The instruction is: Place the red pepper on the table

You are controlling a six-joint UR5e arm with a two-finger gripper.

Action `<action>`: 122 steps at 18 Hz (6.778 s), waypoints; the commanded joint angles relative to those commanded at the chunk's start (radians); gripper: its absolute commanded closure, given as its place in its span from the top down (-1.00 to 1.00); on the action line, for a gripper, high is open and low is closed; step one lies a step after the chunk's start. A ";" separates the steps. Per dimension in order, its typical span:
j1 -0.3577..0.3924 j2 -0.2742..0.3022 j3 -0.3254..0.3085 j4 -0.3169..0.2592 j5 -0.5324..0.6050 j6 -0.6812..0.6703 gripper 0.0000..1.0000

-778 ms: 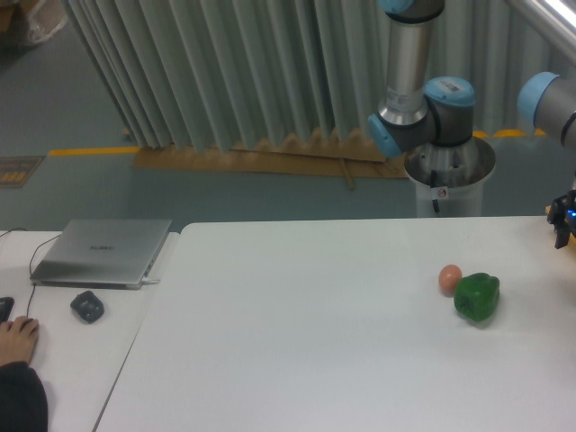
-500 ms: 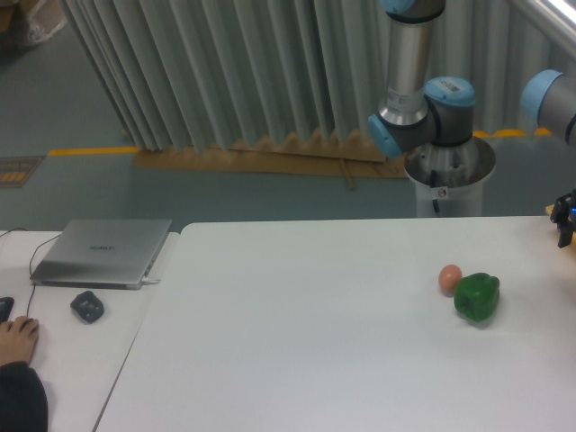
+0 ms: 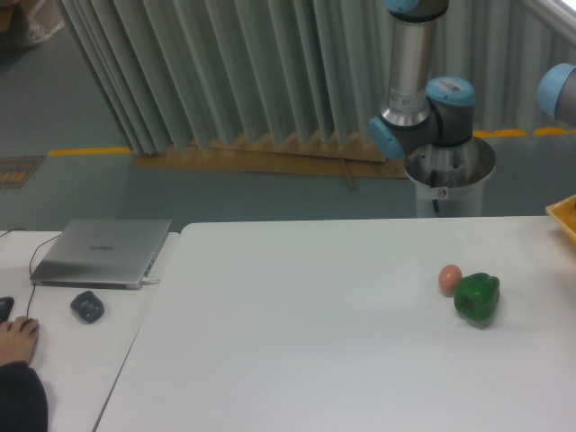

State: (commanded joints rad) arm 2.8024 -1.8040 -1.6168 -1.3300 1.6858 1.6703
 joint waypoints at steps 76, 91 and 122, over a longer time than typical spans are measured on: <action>0.345 -0.018 -0.127 -0.037 -0.003 0.243 0.09; 0.247 0.064 -0.043 -0.100 -0.011 0.279 -0.03; -0.019 0.061 0.103 -0.243 -0.313 -0.157 -0.15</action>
State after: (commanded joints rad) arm 2.7831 -1.7425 -1.5141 -1.5728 1.3729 1.5131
